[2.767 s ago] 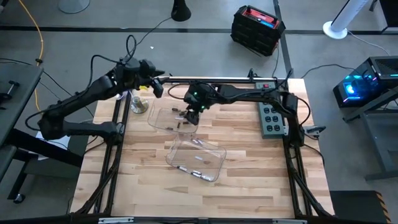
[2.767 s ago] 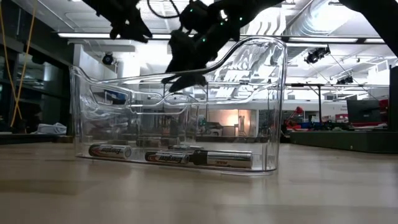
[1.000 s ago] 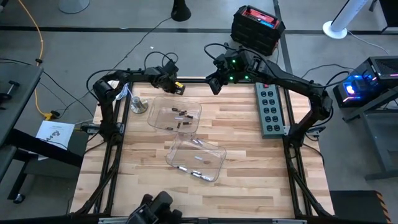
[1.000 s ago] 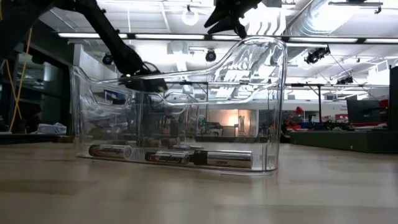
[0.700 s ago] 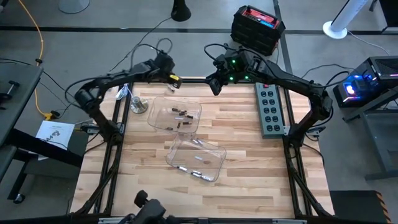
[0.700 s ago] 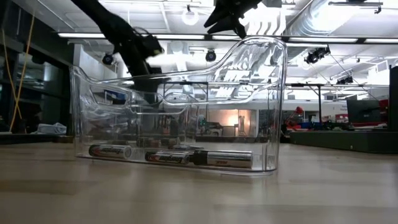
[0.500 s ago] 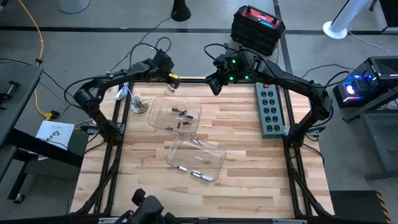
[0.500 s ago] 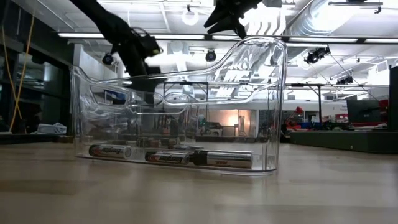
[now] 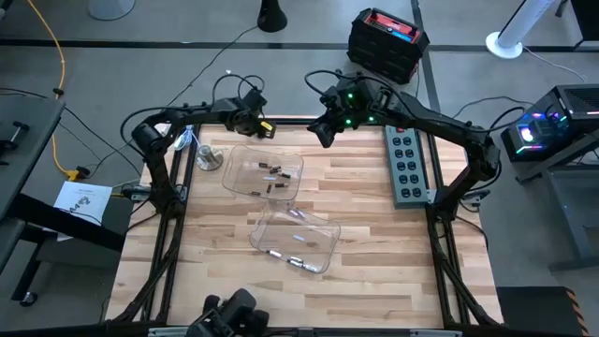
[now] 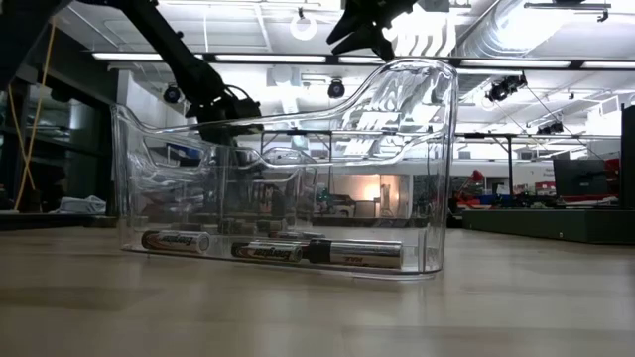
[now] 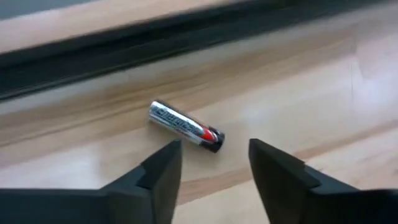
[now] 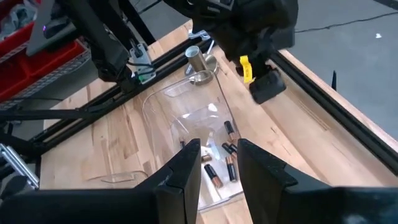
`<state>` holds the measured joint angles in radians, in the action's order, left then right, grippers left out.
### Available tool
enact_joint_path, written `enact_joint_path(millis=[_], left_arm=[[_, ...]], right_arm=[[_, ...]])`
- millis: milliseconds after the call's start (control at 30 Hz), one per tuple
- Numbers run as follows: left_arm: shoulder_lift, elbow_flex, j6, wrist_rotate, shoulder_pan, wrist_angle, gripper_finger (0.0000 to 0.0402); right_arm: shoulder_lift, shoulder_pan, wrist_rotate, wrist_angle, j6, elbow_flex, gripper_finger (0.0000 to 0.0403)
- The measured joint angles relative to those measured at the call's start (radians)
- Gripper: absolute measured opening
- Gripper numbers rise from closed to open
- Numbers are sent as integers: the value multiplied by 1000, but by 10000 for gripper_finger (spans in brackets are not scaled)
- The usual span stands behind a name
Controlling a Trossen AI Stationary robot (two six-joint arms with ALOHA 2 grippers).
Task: Sort batteries
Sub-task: Put the silver battery into the bottom transparent bin
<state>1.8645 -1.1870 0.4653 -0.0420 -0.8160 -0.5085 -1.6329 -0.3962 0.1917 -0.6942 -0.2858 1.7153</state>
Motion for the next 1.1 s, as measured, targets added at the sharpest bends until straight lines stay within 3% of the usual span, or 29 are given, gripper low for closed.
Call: enact_joint_path(millis=[233,667,800,1033,1100], left_arm=[[-7,-2,158,-96,-2,69,225],[11,164,464,-81,-19,267,225],[13,164,432,-82,-31,251,188],[20,165,385,-84,-49,194,35],[20,164,355,-75,-49,181,27]], right_arm=[[0,0,0,-6,24,0,96],[0,-4,-1,-28,82,0,96],[0,-4,10,-28,85,0,96],[0,-2,53,-27,85,0,96],[0,0,54,-27,85,0,96]])
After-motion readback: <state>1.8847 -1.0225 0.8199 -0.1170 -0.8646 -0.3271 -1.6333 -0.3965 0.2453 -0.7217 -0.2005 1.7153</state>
